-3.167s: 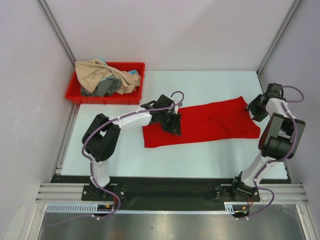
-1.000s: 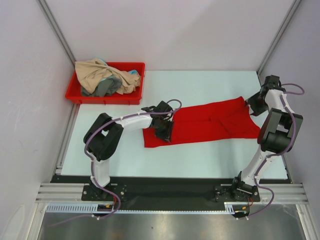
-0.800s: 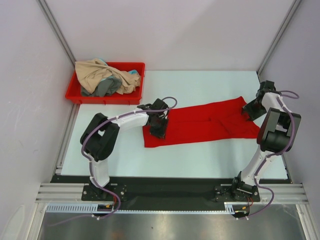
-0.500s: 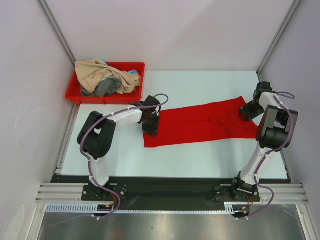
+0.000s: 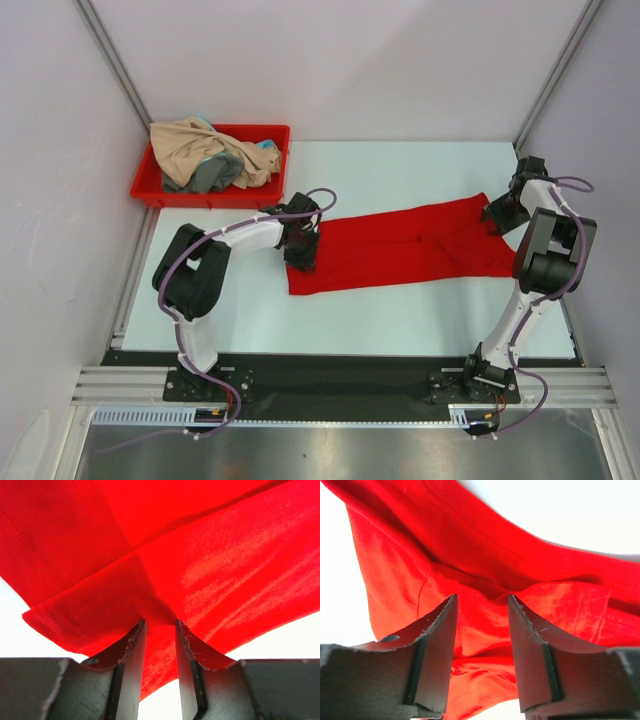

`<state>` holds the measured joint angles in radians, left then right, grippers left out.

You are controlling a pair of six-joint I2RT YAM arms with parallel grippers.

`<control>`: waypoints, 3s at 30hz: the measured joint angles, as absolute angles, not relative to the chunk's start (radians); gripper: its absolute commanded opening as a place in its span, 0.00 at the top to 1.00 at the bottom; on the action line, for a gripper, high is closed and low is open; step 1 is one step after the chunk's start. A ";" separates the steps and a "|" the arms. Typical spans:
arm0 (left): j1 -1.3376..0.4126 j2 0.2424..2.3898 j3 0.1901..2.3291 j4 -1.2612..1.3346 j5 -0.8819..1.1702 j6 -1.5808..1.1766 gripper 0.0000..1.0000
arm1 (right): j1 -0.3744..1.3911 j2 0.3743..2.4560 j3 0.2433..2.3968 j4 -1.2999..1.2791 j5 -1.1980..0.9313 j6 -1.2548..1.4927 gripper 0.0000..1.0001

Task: Fold and stack the t-shirts
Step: Fold the tshirt

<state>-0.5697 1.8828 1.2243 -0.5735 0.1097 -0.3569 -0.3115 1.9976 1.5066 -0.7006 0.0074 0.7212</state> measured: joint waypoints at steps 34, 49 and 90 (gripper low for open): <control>-0.568 1.872 1.203 -0.552 0.107 -0.356 0.68 | -0.323 2.162 1.702 -0.732 0.075 0.627 0.59; -0.569 1.870 1.211 -0.577 0.129 -0.354 0.67 | -0.120 1.806 1.513 -0.920 0.178 0.403 0.67; -0.570 1.870 1.205 -0.587 0.164 -0.347 0.67 | 0.088 1.950 1.337 -0.956 0.399 0.269 0.92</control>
